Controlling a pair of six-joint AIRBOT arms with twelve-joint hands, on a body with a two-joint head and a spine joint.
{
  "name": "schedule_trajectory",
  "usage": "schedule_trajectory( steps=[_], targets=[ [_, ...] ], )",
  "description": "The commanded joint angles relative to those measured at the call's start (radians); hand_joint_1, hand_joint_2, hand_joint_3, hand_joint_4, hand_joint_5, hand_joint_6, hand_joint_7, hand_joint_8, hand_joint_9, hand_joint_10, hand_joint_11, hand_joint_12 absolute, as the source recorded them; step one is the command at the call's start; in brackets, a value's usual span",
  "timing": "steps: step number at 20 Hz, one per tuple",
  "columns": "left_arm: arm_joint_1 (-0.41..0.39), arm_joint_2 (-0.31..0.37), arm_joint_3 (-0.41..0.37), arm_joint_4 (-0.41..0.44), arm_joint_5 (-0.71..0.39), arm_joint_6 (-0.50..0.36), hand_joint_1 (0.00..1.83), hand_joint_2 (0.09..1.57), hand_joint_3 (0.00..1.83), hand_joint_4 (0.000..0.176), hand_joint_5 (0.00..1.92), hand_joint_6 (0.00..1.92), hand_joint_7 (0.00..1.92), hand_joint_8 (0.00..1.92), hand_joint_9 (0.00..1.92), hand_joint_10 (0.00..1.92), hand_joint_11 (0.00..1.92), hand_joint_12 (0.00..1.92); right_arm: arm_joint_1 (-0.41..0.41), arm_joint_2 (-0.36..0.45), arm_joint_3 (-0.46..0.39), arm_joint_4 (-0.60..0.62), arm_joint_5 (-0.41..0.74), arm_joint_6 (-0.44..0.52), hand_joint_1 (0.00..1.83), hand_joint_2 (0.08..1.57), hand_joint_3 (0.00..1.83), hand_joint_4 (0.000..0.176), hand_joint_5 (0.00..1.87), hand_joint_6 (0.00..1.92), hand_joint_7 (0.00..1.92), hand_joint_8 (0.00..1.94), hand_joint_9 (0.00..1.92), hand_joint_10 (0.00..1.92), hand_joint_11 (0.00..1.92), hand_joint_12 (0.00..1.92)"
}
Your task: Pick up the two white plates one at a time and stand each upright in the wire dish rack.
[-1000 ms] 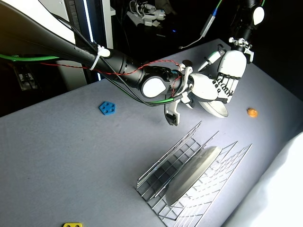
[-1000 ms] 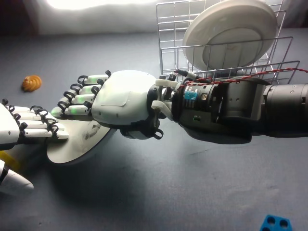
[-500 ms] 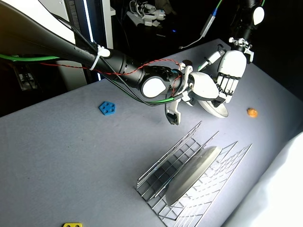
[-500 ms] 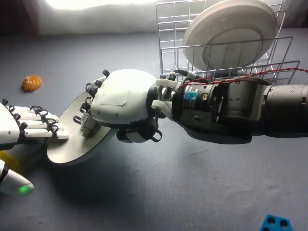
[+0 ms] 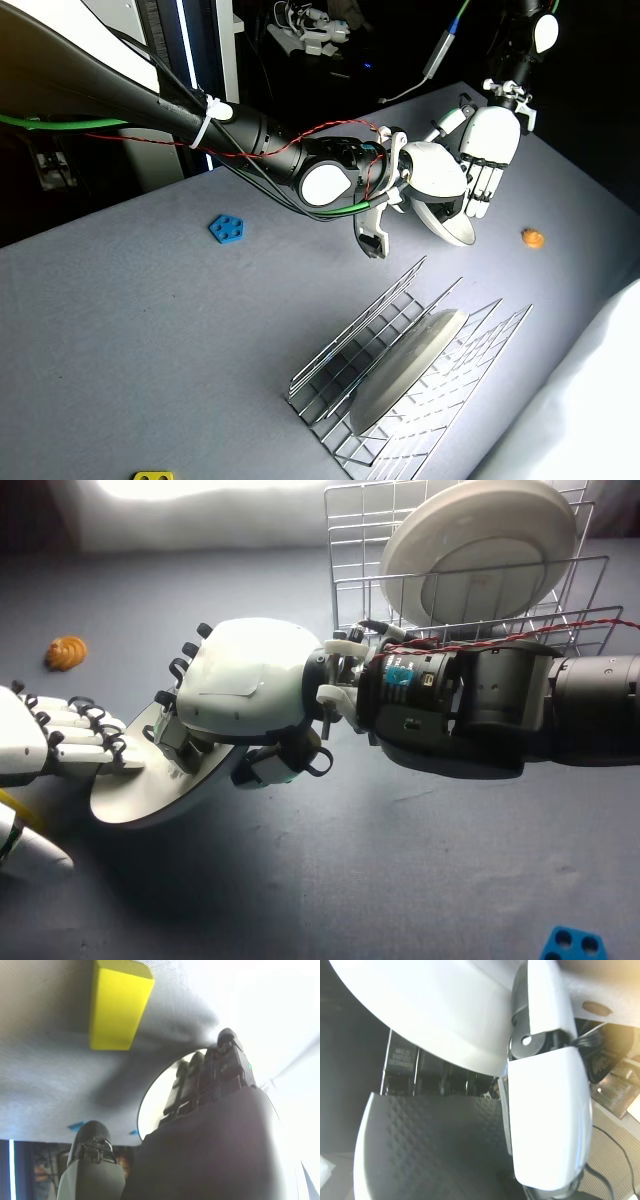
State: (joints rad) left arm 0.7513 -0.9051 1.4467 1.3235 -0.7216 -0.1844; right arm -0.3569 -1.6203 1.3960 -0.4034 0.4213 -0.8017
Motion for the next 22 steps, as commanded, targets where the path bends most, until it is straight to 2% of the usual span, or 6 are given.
schedule_trajectory(
  steps=[1, 10, 14, 16, 18, 22],
  targets=[
    [-0.030, 0.016, -0.002, -0.046, -0.033, -0.003, 0.00, 1.08, 0.00, 0.000, 0.00, 0.00, 0.00, 0.00, 0.00, 0.00, 0.00, 0.00, -0.005, 0.004, -0.003, 0.011, 0.070, 0.000, 1.39, 1.08, 0.00, 0.000, 0.99, 0.92, 1.10, 0.72, 0.96, 1.15, 0.85, 1.23],
    [-0.209, 0.062, 0.000, -0.046, -0.049, -0.003, 0.00, 1.09, 0.01, 0.000, 0.00, 0.00, 0.00, 0.00, 0.00, 0.00, 0.00, 0.00, -0.005, 0.021, -0.009, 0.011, 0.072, 0.005, 1.39, 1.07, 0.00, 0.000, 1.02, 0.87, 1.12, 0.72, 0.95, 1.12, 0.83, 1.19],
    [-0.263, 0.078, -0.008, -0.036, -0.054, -0.007, 0.00, 1.08, 0.00, 0.000, 0.00, 0.00, 0.00, 0.00, 0.00, 0.00, 0.00, 0.00, -0.004, 0.079, -0.087, 0.011, 0.075, 0.042, 1.39, 1.07, 0.00, 0.000, 1.02, 0.87, 1.12, 0.71, 0.95, 1.13, 0.83, 1.19],
    [-0.276, 0.083, -0.013, -0.016, -0.054, -0.016, 0.00, 1.09, 0.01, 0.000, 0.00, 0.00, 0.00, 0.00, 0.00, 0.00, 0.00, 0.00, 0.002, 0.113, -0.127, 0.011, 0.080, 0.049, 1.38, 1.09, 0.00, 0.000, 0.98, 0.95, 1.05, 0.81, 0.93, 1.18, 0.80, 1.23],
    [-0.294, 0.086, -0.014, -0.002, -0.054, -0.021, 0.00, 1.08, 0.00, 0.000, 0.00, 0.00, 0.00, 0.00, 0.00, 0.00, 0.00, 0.00, 0.008, 0.155, -0.167, 0.011, 0.080, 0.075, 1.38, 1.08, 0.00, 0.000, 1.00, 0.91, 1.09, 0.74, 0.95, 1.15, 0.80, 1.21],
    [-0.315, 0.093, -0.017, 0.002, -0.054, -0.022, 0.00, 1.08, 0.00, 0.000, 0.00, 0.00, 0.00, 0.00, 0.00, 0.00, 0.00, 0.00, 0.023, 0.224, -0.221, 0.012, 0.080, 0.176, 1.38, 1.09, 0.00, 0.000, 1.00, 0.93, 1.07, 0.78, 0.92, 1.17, 0.82, 1.23]
  ],
)
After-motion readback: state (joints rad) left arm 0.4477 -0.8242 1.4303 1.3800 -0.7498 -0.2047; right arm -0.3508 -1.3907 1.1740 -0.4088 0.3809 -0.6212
